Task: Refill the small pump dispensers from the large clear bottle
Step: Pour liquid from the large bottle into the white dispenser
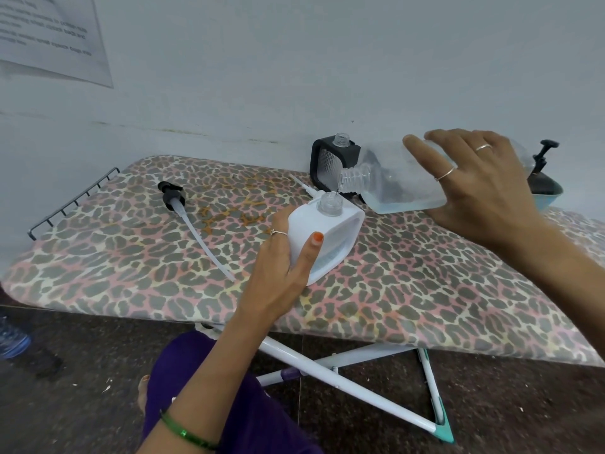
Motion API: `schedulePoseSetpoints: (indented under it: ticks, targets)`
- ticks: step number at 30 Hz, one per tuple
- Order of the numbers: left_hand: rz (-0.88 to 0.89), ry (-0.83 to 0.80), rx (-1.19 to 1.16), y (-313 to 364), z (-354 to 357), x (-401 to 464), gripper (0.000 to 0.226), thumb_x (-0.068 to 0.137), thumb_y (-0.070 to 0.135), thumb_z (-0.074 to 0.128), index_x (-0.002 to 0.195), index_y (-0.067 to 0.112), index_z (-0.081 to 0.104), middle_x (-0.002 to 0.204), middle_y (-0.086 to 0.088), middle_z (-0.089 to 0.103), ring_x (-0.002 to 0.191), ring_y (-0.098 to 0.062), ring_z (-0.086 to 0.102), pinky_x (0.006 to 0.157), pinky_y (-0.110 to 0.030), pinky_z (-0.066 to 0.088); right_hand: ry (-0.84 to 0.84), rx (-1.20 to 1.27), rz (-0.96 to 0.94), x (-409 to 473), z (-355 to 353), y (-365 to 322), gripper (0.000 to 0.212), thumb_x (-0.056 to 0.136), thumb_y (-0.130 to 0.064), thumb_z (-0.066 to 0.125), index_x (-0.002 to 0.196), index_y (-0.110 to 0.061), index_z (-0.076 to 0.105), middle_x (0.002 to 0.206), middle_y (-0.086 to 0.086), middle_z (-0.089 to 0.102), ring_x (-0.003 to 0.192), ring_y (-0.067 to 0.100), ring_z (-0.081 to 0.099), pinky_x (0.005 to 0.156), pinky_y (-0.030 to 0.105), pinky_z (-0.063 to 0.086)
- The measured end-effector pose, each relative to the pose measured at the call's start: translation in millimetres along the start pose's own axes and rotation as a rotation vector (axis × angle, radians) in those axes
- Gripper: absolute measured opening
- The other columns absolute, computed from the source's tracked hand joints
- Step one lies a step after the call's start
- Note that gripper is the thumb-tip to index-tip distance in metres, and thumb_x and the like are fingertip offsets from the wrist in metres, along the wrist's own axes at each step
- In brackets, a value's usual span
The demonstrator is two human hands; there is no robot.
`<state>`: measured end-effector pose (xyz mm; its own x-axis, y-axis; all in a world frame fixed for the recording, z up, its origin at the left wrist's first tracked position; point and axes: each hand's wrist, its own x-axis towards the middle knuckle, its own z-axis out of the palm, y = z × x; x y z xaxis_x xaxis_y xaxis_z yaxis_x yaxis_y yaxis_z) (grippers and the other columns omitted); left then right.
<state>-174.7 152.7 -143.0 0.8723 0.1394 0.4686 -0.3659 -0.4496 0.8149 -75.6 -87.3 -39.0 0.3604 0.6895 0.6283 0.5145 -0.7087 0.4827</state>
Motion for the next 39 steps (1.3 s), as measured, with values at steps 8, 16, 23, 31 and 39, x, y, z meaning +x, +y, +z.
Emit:
schedulePoseSetpoints:
  ticks: [8,16,23,31,39]
  targets:
    - [-0.008,-0.013,0.006,-2,1,0,0.049,0.087,0.066,0.034,0.128,0.041,0.027,0.113,0.008,0.057,0.099,-0.002,0.058,0.073,-0.010,0.045,0.006,0.095,0.061,-5,10,-14,0.059,0.079,-0.020,0.060,0.135,-0.011,0.044,0.118,0.022,0.062,0.101,0.043,0.062,0.078,0.052,0.047]
    - [-0.020,-0.027,-0.018,-5,0,1,0.043,0.081,0.079,0.030,0.119,0.061,0.023,0.116,0.012,0.057,0.101,-0.001,0.058,0.076,-0.014,0.048,0.031,0.286,0.251,-12,14,-39,0.073,0.068,-0.016,0.085,0.132,-0.004,0.053,0.112,0.021,0.065,0.091,0.043,0.064,0.069,0.046,0.050]
    - [-0.041,-0.039,-0.014,-9,2,-7,0.049,0.080,0.082,0.029,0.122,0.058,0.024,0.121,0.015,0.054,0.105,0.000,0.055,0.082,-0.019,0.049,0.082,0.741,0.744,-27,20,-65,0.071,0.072,-0.029,0.077,0.134,-0.020,0.044,0.110,0.003,0.064,0.090,0.017,0.059,0.078,0.018,0.047]
    - [-0.047,-0.031,0.003,-7,2,2,0.056,0.077,0.084,0.035,0.124,0.055,0.025,0.116,0.021,0.054,0.102,-0.002,0.057,0.082,-0.031,0.054,0.223,0.926,1.067,-33,34,-59,0.063,0.075,-0.018,0.082,0.129,-0.019,0.049,0.112,-0.004,0.061,0.097,0.012,0.061,0.088,0.025,0.049]
    - [-0.056,0.000,0.072,-4,2,2,0.063,0.075,0.059,0.061,0.125,0.048,0.024,0.116,0.029,0.045,0.108,0.010,0.048,0.082,-0.005,0.043,0.323,1.069,1.208,-52,38,-59,0.064,0.078,-0.019,0.081,0.128,-0.033,0.042,0.120,0.000,0.061,0.109,0.011,0.062,0.095,0.030,0.051]
